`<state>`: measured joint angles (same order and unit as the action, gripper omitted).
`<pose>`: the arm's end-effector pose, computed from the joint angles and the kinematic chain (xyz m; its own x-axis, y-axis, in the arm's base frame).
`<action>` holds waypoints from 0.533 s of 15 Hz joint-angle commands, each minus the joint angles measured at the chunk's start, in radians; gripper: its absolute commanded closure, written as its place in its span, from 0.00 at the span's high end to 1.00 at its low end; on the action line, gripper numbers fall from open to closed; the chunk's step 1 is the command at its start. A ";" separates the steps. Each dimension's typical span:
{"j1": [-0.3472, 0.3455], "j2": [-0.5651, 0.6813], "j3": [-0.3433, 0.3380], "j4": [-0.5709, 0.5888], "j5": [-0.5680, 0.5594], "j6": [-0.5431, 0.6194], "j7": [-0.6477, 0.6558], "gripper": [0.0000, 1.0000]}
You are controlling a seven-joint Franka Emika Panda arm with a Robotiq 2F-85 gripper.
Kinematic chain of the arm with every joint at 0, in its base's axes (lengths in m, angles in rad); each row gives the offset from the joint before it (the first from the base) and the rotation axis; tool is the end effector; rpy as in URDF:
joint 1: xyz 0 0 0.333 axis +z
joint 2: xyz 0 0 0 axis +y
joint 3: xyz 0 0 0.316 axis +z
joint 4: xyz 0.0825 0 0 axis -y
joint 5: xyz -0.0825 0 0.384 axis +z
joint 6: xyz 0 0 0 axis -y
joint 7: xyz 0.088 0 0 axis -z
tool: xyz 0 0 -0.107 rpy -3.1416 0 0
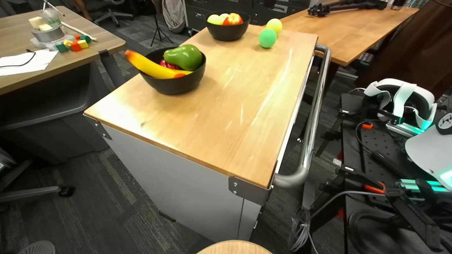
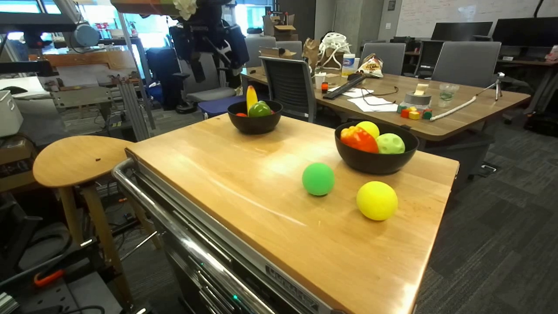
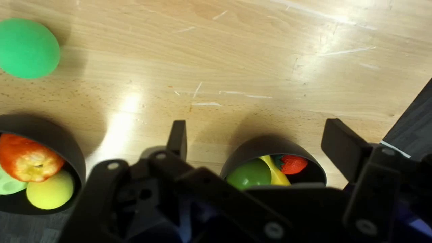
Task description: Split the fruits between the two bowls
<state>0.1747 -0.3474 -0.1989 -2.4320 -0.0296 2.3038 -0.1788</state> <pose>0.4547 -0.0144 0.4528 0.9613 0.1710 0.2159 0.1759 -0.9844 -0.0033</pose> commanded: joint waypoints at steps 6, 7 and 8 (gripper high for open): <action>-0.122 -0.067 0.007 -0.109 0.065 0.120 -0.112 1.00; -0.142 -0.081 -0.012 -0.112 0.074 0.111 -0.132 1.00; -0.165 -0.091 -0.033 -0.112 0.075 0.099 -0.158 1.00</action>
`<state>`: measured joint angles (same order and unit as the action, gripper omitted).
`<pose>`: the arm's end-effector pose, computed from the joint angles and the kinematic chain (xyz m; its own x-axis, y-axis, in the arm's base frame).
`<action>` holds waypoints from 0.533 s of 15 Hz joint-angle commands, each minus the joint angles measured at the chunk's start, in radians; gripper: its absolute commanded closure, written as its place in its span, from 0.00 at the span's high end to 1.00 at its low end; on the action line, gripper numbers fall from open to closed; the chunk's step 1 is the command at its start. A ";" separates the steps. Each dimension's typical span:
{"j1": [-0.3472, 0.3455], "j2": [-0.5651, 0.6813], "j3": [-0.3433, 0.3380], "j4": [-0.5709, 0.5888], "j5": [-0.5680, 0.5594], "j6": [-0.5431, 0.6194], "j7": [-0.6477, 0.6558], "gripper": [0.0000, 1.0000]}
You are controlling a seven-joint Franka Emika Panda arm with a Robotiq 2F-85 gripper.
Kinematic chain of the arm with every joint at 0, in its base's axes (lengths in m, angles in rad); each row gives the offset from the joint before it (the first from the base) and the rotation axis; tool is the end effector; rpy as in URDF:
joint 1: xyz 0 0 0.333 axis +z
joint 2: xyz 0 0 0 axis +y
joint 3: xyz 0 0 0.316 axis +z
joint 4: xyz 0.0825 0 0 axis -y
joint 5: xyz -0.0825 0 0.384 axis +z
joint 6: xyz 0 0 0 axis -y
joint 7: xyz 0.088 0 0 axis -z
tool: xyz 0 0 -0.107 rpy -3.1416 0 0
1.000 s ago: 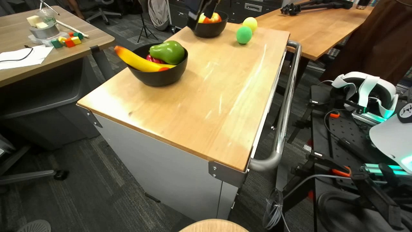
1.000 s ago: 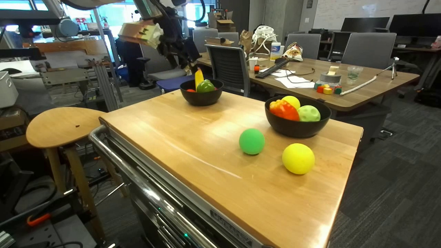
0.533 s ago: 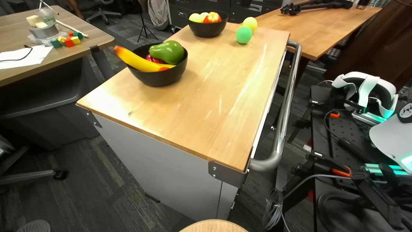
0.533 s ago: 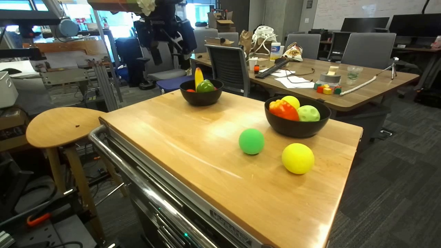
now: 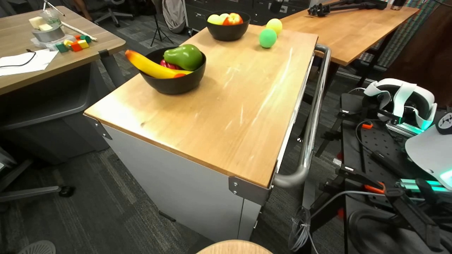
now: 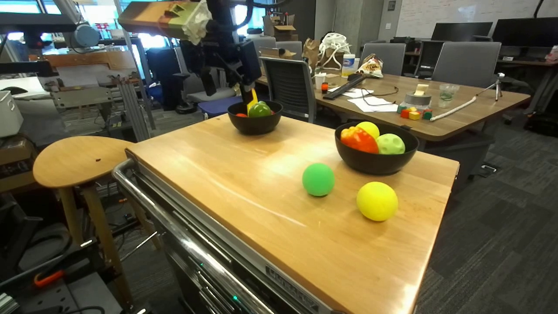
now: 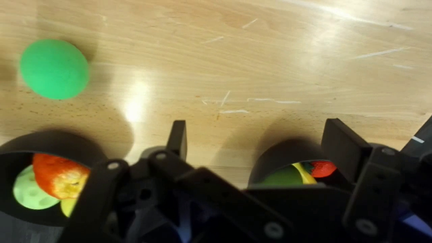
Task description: Split the fruits between the two bowls
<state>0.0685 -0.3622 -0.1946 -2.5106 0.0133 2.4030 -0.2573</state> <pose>0.4410 -0.0572 0.4328 0.9590 0.1198 0.2567 0.1278 -0.9917 -0.0147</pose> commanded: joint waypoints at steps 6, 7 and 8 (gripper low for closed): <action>-0.124 0.000 -0.125 -0.015 0.024 -0.021 -0.218 1.00; -0.135 0.023 -0.119 -0.014 0.002 -0.020 -0.213 1.00; -0.138 -0.005 -0.113 -0.019 0.020 -0.021 -0.197 1.00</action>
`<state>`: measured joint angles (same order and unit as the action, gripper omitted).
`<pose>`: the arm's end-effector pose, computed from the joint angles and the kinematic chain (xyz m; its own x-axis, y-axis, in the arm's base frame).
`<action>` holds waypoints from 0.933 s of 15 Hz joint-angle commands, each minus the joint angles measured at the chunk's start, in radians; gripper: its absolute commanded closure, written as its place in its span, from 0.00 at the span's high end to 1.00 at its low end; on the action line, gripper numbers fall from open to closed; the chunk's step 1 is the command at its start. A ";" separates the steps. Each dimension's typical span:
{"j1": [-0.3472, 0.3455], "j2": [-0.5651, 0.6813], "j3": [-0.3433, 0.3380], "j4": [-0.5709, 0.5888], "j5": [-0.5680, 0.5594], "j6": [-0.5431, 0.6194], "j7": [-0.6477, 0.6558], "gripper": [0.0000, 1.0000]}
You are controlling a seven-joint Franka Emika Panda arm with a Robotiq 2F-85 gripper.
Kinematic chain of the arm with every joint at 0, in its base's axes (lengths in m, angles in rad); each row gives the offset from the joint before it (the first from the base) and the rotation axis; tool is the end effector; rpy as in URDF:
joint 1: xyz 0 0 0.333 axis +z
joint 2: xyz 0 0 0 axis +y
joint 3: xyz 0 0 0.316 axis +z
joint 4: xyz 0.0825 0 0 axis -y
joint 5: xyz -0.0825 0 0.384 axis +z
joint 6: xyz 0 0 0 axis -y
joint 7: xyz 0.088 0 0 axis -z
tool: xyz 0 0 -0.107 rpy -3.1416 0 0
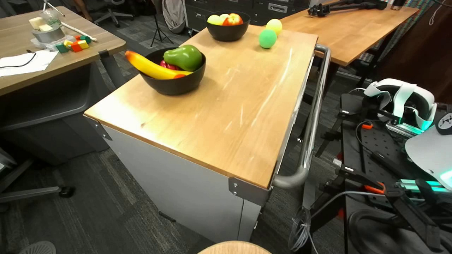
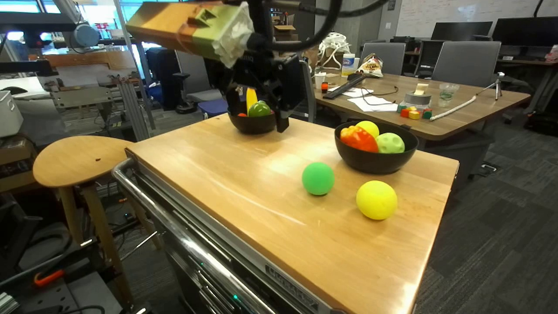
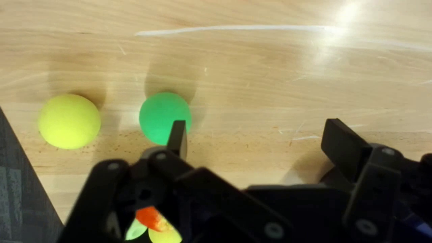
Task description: Split the fruits between the two bowls
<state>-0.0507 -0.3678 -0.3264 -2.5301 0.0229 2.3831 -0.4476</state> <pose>0.4080 -0.1624 0.4184 0.9699 0.0581 0.2366 0.0682 -0.9971 -0.0349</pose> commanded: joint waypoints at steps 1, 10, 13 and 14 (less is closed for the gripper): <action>-0.023 0.016 0.020 0.000 0.008 -0.003 -0.011 1.00; -0.043 0.157 0.010 0.074 0.042 0.055 0.004 1.00; -0.051 0.230 0.012 0.120 0.078 0.102 0.001 1.00; -0.054 0.262 0.015 0.137 0.092 0.121 0.001 1.00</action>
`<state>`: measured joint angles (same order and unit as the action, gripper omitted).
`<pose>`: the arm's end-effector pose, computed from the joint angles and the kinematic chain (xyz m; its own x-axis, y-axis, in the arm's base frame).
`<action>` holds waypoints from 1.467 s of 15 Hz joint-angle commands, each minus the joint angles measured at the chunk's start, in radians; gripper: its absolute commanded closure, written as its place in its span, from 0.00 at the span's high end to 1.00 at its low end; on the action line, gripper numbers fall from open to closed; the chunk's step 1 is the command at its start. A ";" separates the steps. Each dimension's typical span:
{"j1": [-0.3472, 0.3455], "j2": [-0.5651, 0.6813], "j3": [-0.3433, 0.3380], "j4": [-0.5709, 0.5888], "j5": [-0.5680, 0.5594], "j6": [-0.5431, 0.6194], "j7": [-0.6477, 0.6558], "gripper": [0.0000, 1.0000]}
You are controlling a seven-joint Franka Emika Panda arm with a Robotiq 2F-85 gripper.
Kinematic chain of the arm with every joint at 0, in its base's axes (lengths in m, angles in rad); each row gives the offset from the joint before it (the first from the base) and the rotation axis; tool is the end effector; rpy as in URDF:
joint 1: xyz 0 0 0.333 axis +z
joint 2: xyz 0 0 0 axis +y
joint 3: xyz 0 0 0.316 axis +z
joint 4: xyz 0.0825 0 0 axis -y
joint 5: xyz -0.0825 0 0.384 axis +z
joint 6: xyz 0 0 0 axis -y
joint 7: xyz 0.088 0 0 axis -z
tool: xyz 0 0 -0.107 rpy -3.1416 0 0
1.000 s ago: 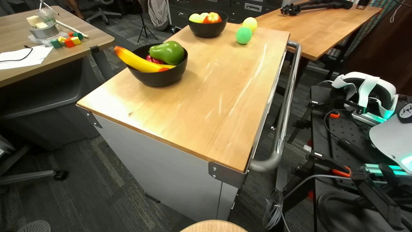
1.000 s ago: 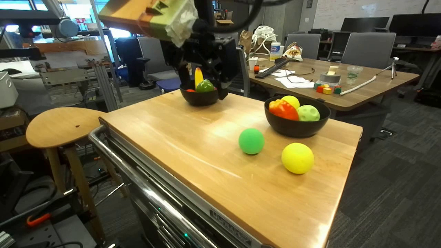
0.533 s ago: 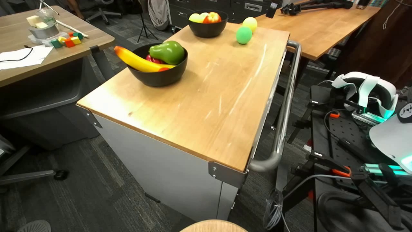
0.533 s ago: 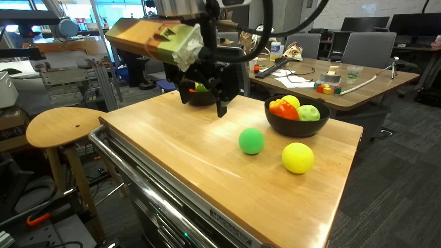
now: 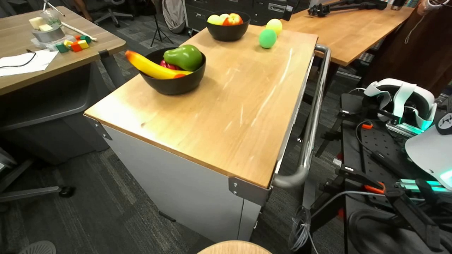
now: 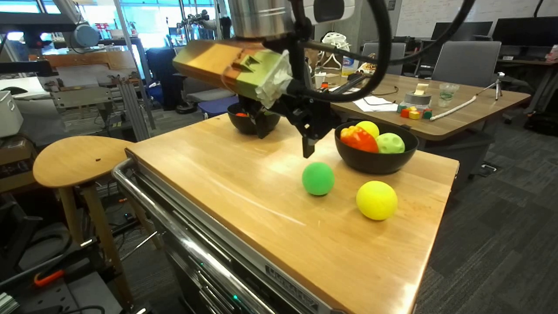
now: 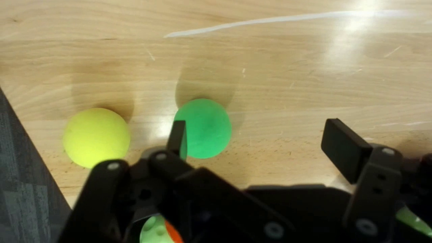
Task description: Split the fruits between the two bowls
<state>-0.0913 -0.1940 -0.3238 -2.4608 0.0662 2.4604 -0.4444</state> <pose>0.4346 -0.1920 0.3832 0.9778 -0.0205 0.2086 -0.0158 -0.9996 -0.0241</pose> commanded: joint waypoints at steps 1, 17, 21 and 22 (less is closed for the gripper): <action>-0.020 0.129 0.018 0.088 0.048 0.071 0.012 1.00; -0.097 0.357 0.114 0.223 -0.011 0.162 0.177 0.61; -0.097 0.351 0.122 0.237 0.005 0.135 0.219 0.30; -0.096 0.340 0.127 0.243 0.017 0.111 0.227 0.27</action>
<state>-0.1710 0.1573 -0.2209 -2.2552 0.0803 2.6297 -0.2604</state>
